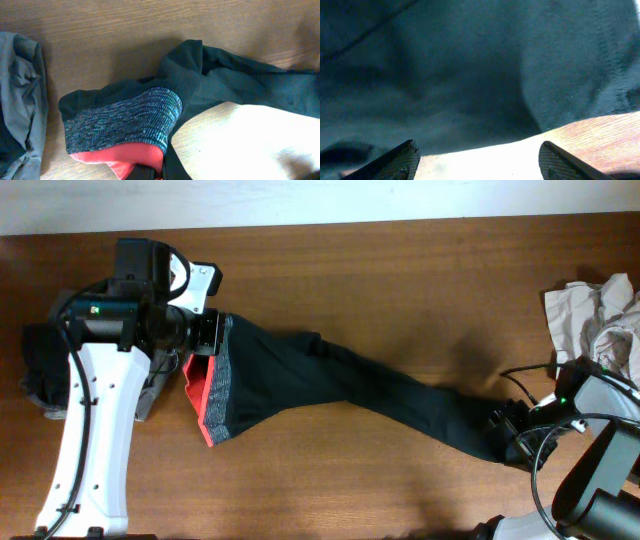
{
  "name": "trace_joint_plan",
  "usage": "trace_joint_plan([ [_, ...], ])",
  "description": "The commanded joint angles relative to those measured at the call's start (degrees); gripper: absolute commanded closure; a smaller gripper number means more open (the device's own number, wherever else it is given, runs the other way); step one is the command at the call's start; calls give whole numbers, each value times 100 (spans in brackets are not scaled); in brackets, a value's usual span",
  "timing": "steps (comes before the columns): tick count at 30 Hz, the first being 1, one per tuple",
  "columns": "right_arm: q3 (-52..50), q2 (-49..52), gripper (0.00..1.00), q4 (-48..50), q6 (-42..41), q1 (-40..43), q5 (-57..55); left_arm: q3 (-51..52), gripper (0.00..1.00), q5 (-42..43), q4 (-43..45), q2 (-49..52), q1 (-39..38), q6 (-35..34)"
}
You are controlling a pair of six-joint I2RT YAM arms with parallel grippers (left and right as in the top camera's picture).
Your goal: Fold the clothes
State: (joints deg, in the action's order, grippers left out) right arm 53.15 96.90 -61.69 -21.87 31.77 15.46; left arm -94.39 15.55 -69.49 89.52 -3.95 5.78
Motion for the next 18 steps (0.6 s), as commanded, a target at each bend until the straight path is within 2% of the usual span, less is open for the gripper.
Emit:
trace_joint_plan([
  [1,-199,-31,17,212,-466,-15,-535,-70,100,-39,4,-116,37,-37],
  [7,-721,-31,18,1198,-870,-20,-564,-70,100,-37,44,-116,37,-37],
  [8,-765,-31,21,1331,-870,-20,-564,-70,99,-37,44,-116,37,-37],
  [9,-769,-31,27,1392,-870,-20,-564,-70,100,-37,44,-116,37,-37],
  [10,-767,-33,38,1486,-868,-22,-564,-70,99,-37,44,-116,37,-37],
  [12,-743,-33,62,1639,-866,-20,-562,-70,100,-37,46,-116,37,-37],
  [14,-664,-35,91,1676,-863,-20,-555,-70,100,-37,46,-116,37,-37],
  [15,-610,-37,96,1661,-837,-22,-535,-70,100,-37,46,-116,37,-37],
  [18,-304,-107,96,1434,-483,-22,-350,-70,99,-37,48,-116,37,-37],
])
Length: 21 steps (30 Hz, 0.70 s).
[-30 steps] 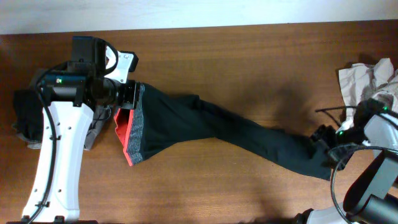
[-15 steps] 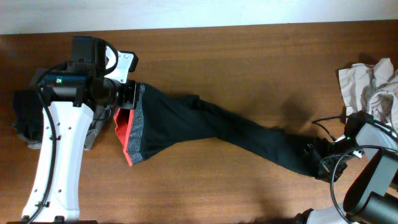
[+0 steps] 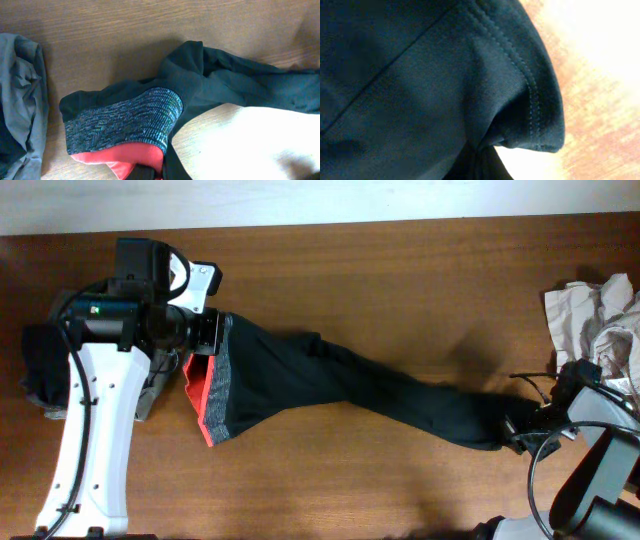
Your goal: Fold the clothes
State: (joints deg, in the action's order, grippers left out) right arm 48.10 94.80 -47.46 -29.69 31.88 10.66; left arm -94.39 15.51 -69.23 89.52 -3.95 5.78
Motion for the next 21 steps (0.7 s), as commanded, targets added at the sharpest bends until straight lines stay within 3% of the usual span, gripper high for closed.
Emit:
trace_joint_plan([
  [1,319,59,96,-118,415,-37,195,-70,99,-33,37,-116,37,-37],
  [12,1718,-1032,96,-1823,1300,-37,560,-407,99,-33,76,-116,37,-37],
  [21,1912,-1447,96,-1961,1298,-37,562,-815,100,-35,11,-116,37,-35],
])
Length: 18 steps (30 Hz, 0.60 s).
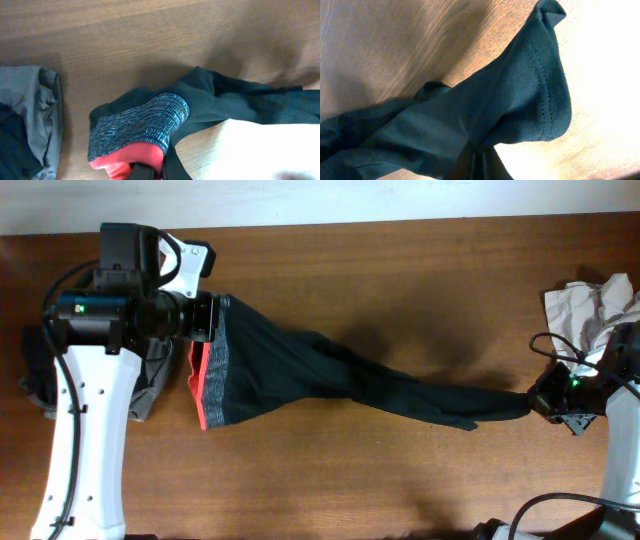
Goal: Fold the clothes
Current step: 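Lift waistband toward the left pile, stretching pants between grippers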
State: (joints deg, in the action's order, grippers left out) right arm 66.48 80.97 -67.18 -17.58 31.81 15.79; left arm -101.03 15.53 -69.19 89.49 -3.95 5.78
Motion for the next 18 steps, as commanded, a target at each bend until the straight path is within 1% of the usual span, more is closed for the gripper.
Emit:
trace_joint_plan([
  [1,74,-63,96,31,87,-31,50,-151,99,-37,-4,-114,37,-35],
  [4,184,-63,96,118,249,-31,367,-166,100,-59,-7,-118,37,-31],
  [7,599,-66,96,138,372,-24,813,-411,100,-190,-11,-138,37,-31],
  [14,2205,-66,96,-341,385,-31,1456,-1733,100,-321,-146,-216,37,166],
  [18,3121,-66,96,-863,385,-28,1228,-2450,99,-402,-544,-221,37,256],
])
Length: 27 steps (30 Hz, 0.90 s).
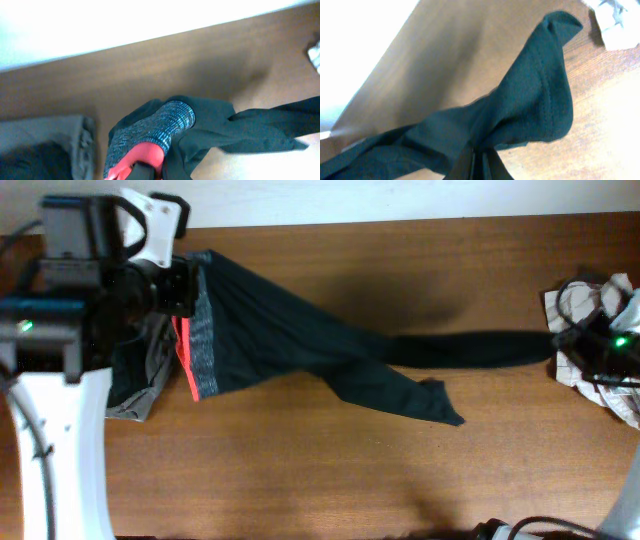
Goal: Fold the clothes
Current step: 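Lift waistband toward the left pile, stretching pants between grippers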
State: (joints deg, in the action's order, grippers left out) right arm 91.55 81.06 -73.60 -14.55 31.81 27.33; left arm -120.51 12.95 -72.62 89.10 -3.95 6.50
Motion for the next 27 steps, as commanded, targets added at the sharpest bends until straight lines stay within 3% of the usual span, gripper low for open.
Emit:
trace_joint_plan([
  [1,835,-74,96,-365,79,-26,-42,-654,100,-146,-330,-181,37,229],
  [6,1849,-72,96,-1051,59,-24,-341,-1335,100,-101,-850,-256,4,337],
  [14,2830,-74,96,-1954,59,-24,-424,-1797,100,-33,-916,-861,-426,431],
  [18,3152,-87,96,-2371,70,-26,-455,-1836,100,-87,-938,-1259,-468,275],
  [21,3169,-125,96,-2155,-238,-24,-1449,-1836,100,-820,-1001,-1484,-468,-208],
  [23,3169,-118,96,-2358,-372,-24,-1362,-1836,100,-1143,-1075,-1552,-468,-352],
  [27,3165,-125,96,-2328,-201,-28,-1152,-1834,100,-920,-1233,-1530,-468,-295],
])
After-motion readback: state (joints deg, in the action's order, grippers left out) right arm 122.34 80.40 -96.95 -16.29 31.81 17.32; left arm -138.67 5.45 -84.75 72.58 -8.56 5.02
